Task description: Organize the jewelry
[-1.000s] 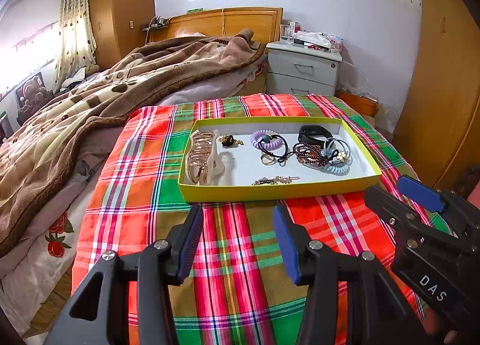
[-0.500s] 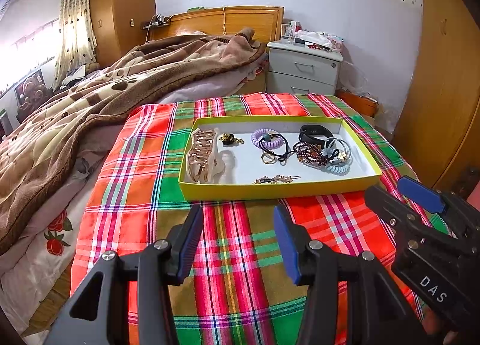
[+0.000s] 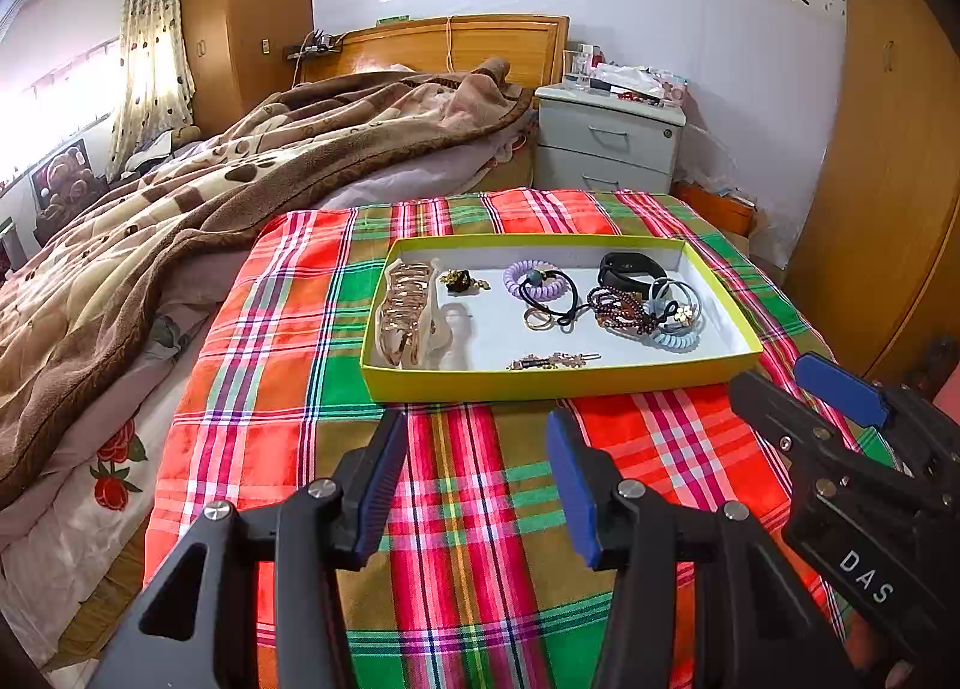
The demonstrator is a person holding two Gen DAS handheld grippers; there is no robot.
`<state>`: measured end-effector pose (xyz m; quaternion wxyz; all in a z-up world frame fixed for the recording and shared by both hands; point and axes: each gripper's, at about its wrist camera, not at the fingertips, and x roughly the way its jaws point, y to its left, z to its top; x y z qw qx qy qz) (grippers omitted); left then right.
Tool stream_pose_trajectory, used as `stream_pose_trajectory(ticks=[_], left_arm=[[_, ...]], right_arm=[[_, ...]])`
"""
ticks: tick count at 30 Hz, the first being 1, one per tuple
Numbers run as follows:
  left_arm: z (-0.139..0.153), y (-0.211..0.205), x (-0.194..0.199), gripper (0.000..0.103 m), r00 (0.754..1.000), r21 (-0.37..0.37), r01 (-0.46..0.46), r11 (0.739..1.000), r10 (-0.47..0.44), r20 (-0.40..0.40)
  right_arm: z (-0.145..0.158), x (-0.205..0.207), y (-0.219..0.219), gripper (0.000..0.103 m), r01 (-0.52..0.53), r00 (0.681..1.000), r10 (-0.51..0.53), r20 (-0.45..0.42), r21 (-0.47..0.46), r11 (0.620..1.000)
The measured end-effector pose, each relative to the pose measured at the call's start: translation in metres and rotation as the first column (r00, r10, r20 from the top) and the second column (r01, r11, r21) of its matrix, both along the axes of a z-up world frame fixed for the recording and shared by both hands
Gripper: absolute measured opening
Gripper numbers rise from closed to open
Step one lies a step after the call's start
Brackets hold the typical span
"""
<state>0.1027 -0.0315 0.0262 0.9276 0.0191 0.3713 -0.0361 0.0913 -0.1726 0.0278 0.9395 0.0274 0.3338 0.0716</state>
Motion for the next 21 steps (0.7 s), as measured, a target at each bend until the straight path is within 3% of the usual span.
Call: stream_pose_trajectory(ticks=[21], left_arm=[[-0.0002, 0.0022, -0.0011, 0.05, 1.0, -0.002, -0.005, 1.0, 0.005, -0.003]], right_arm=[[0.0004, 0.0, 0.0001, 0.055, 0.001, 1.0, -0.001, 0.0, 0.003, 1.0]])
